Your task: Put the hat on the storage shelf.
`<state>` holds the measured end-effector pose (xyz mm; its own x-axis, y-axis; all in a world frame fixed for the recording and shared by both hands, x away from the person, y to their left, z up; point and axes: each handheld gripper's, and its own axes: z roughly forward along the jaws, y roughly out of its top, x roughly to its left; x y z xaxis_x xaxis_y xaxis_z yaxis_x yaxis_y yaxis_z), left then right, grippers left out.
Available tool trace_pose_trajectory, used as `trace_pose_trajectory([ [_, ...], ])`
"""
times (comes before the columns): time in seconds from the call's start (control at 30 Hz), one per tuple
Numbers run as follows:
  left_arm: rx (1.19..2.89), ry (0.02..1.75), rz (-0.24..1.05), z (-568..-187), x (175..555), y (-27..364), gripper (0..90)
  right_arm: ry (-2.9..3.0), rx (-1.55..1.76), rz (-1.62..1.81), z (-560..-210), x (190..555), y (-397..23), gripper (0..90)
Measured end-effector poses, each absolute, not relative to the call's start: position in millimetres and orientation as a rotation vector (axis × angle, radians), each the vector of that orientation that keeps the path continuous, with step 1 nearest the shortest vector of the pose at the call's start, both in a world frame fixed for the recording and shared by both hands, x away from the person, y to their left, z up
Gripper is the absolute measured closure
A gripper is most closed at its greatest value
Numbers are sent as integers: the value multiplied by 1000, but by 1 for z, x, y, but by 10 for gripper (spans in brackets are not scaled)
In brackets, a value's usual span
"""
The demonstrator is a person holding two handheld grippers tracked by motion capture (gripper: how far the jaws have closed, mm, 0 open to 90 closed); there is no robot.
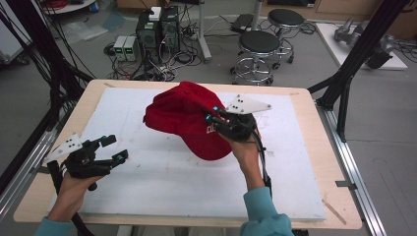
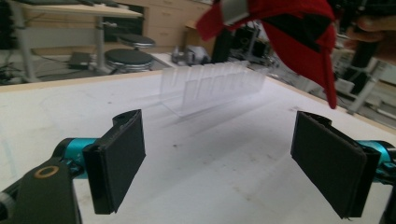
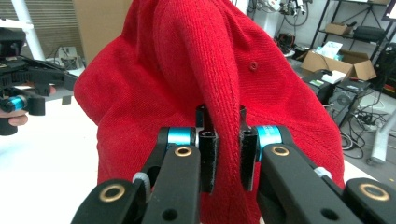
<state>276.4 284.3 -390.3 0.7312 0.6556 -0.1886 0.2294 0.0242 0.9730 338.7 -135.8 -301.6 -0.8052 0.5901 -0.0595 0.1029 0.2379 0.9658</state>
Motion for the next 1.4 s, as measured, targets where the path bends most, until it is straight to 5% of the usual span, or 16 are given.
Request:
trace_pose_trajectory([
  [0.6,1681,561,173,-364,293,213,218,2090,591,1714,-298,332,-125,838],
  [1.4,1653,509,95,-368,295,155,303,2050,607,1806,-304,331,-116,838],
])
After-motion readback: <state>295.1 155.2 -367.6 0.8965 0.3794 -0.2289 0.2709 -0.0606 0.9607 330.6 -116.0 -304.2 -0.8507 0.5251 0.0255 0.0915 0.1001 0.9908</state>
